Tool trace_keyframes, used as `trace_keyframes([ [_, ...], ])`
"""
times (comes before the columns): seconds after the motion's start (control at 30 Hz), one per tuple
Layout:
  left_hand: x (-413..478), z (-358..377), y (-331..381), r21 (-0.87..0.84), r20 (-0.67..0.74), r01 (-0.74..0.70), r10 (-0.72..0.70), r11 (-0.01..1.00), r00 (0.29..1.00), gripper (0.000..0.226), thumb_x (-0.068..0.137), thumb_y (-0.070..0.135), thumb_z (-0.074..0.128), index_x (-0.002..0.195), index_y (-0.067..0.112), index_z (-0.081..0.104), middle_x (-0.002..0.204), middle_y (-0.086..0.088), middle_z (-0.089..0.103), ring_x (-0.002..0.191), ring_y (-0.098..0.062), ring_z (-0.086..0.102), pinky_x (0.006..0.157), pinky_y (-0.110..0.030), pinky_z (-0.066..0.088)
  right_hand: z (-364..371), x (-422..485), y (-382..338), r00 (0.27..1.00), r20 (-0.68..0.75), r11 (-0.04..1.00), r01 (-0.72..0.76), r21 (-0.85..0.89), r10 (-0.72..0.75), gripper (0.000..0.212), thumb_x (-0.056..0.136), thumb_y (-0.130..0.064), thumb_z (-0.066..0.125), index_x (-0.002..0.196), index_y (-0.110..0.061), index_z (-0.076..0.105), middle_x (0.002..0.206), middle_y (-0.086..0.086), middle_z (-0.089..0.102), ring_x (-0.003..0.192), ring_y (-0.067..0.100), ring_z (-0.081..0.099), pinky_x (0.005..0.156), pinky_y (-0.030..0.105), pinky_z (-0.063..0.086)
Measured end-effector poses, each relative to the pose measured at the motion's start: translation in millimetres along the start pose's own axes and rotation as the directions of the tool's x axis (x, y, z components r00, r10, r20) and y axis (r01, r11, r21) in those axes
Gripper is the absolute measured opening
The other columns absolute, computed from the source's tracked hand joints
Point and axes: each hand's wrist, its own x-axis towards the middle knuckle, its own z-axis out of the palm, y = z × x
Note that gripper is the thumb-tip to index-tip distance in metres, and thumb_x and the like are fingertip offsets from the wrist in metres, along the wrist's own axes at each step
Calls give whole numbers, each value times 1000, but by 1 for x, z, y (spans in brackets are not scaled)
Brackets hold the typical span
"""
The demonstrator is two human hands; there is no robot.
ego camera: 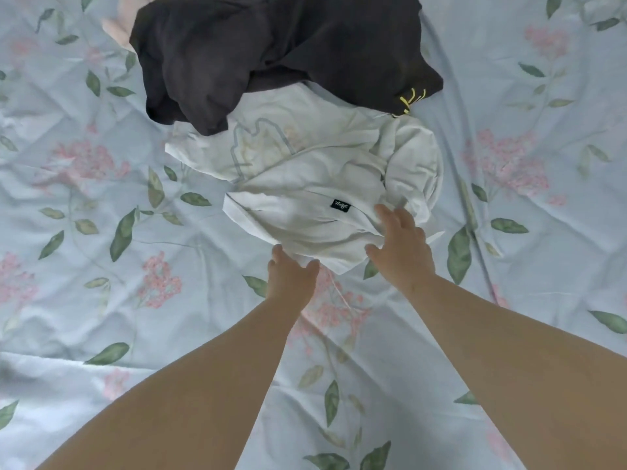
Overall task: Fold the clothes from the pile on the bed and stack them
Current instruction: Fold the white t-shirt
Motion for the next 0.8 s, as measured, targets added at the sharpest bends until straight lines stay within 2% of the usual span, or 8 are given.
trace_keyframes([
  [0.1, 30, 15, 7, -354, -71, 207, -247, 912, 966, 77, 87, 43, 61, 143, 11, 18, 139, -8, 33, 120, -36, 44, 95, -42, 40, 15, 27, 6, 999, 11, 999, 50, 21, -51, 59, 91, -19, 55, 143, -29, 29, 148, 4, 22, 122, 35, 36, 96, 41, 38],
  [0.2, 51, 20, 11, -410, -82, 280, -341, 868, 936, 71, 86, 50, 57, 138, 16, 24, 132, -10, 30, 104, -34, 45, 96, -46, 43, 21, 43, 17, 993, -65, 995, 102, -18, -103, 48, 93, -13, 48, 139, -27, 41, 143, 5, 31, 120, 34, 38, 93, 40, 39],
  [0.27, 60, 19, 11, -444, -93, 281, -355, 851, 930, 53, 93, 43, 50, 135, 17, 31, 131, -10, 32, 90, -30, 40, 83, -37, 41, 20, 51, 23, 984, -113, 990, 143, 17, -141, 41, 94, -11, 45, 132, -24, 51, 134, 5, 40, 117, 32, 42, 91, 39, 42],
  [0.37, 62, 18, 6, -479, -143, 191, -291, 857, 946, 30, 96, 30, 42, 120, 13, 45, 123, -10, 44, 76, -25, 42, 71, -32, 35, 12, 54, 25, 983, -134, 988, 138, 76, -127, 31, 96, -10, 41, 122, -14, 58, 120, 9, 50, 110, 29, 48, 80, 33, 40],
  [0.43, 52, 13, 3, -537, -163, 130, -253, 834, 953, 25, 95, 23, 43, 115, 9, 47, 96, -6, 50, 68, -20, 43, 64, -30, 37, 5, 45, 26, 986, -107, 987, 140, 79, -132, 27, 97, -11, 40, 116, -8, 58, 107, 12, 54, 100, 30, 51, 72, 29, 33],
  [0.5, 34, 1, 5, -602, -150, 100, -236, 792, 960, 21, 95, 20, 43, 112, 9, 48, 84, -2, 48, 76, -22, 48, 68, -33, 46, -6, 29, 28, 990, -78, 987, 124, 105, -116, 21, 97, -10, 38, 104, -5, 56, 92, 12, 56, 92, 31, 52, 69, 30, 31],
  [0.63, -18, -38, 25, -761, -144, -10, -153, 648, 978, 5, 98, 16, 45, 100, 12, 47, 92, -2, 52, 85, -20, 55, 80, -36, 53, -42, -14, 23, 992, -118, 986, 72, 154, -54, 18, 99, -15, 36, 87, -7, 46, 71, 3, 48, 74, 26, 48, 57, 31, 31],
  [0.8, -96, -101, 58, -694, -244, -191, 23, 694, 970, 18, 99, 24, 42, 90, 13, 52, 92, -7, 53, 83, -24, 51, 80, -40, 48, -121, -63, -16, 972, -227, 965, 108, 238, -53, 24, 97, -18, 36, 91, -2, 53, 74, 9, 54, 69, 25, 47, 57, 33, 31],
])
